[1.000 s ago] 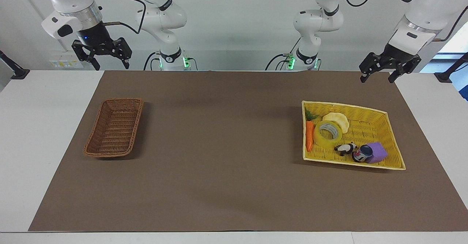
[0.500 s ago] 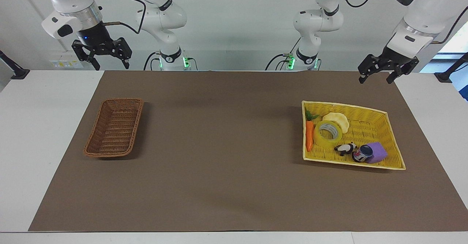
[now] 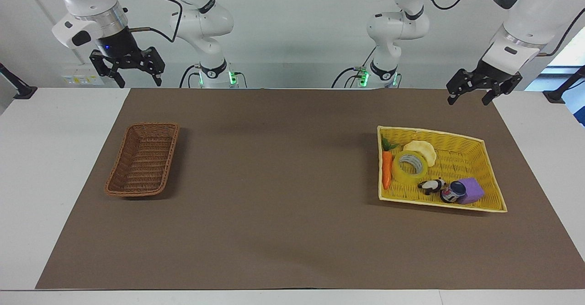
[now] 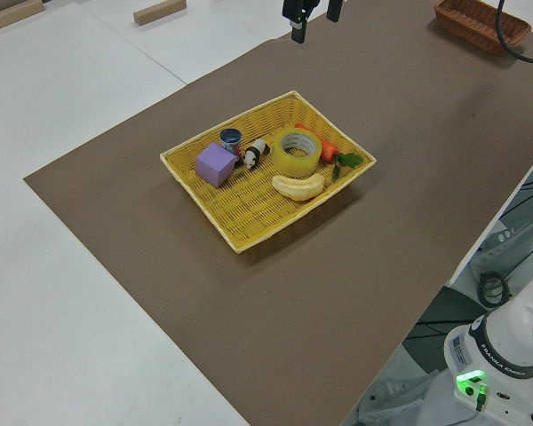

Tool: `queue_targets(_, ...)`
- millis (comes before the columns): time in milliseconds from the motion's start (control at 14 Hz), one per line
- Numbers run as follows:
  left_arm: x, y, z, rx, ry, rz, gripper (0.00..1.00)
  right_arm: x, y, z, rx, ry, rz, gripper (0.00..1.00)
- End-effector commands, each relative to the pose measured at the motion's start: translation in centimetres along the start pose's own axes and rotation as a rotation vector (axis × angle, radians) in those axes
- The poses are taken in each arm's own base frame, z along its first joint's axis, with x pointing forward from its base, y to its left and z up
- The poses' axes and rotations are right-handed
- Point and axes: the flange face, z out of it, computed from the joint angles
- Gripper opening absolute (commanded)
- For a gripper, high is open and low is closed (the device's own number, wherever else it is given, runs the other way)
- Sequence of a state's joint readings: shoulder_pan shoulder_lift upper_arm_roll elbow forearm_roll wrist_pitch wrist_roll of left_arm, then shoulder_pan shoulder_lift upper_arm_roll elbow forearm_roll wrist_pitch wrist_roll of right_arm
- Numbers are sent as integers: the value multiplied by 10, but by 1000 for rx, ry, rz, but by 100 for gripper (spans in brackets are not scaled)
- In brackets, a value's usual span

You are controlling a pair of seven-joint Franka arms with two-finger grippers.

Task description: Move tape to another basket

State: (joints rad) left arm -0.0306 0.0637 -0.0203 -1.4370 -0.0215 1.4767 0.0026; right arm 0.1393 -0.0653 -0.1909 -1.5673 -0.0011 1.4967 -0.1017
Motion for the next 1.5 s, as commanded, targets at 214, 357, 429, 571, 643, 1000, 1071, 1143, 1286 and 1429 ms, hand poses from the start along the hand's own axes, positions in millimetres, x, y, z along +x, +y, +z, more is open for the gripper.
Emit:
queue_targets(214,-10,-4,0,-12,-11,7,100,-3,1,-3,-4,-3,15,100)
queue_targets(357,-11,-5,1,-12,-14,7,100,-3,1,-3,-4,-3,15,100)
queue_targets(429,-13,-4,2,-12,-17,9,100,-3,1,-3,-4,-3,15,100)
queue_targets(571,-14,-4,4,-12,-20,9,100,-4,1,-3,-4,-4,15,100)
queue_targets(643,-14,-4,3,-12,-19,9,100,-3,1,-3,-4,-3,15,100)
queue_targets(1000,-12,-2,23,-12,-43,4,100,-3,1,-3,-4,-3,15,100)
queue_targets(1071,-9,-2,31,-12,-40,5,100,-3,1,-3,-4,-3,15,100)
queue_targets(1143,-7,-1,43,-12,-39,7,100,-3,1,-3,-4,-3,15,100)
queue_targets(1286,-5,0,66,-12,-31,6,100,-3,1,-3,-4,-3,15,100)
queue_targets(1429,-3,-1,79,-11,-25,11,100,-3,1,-3,-4,-3,15,100)
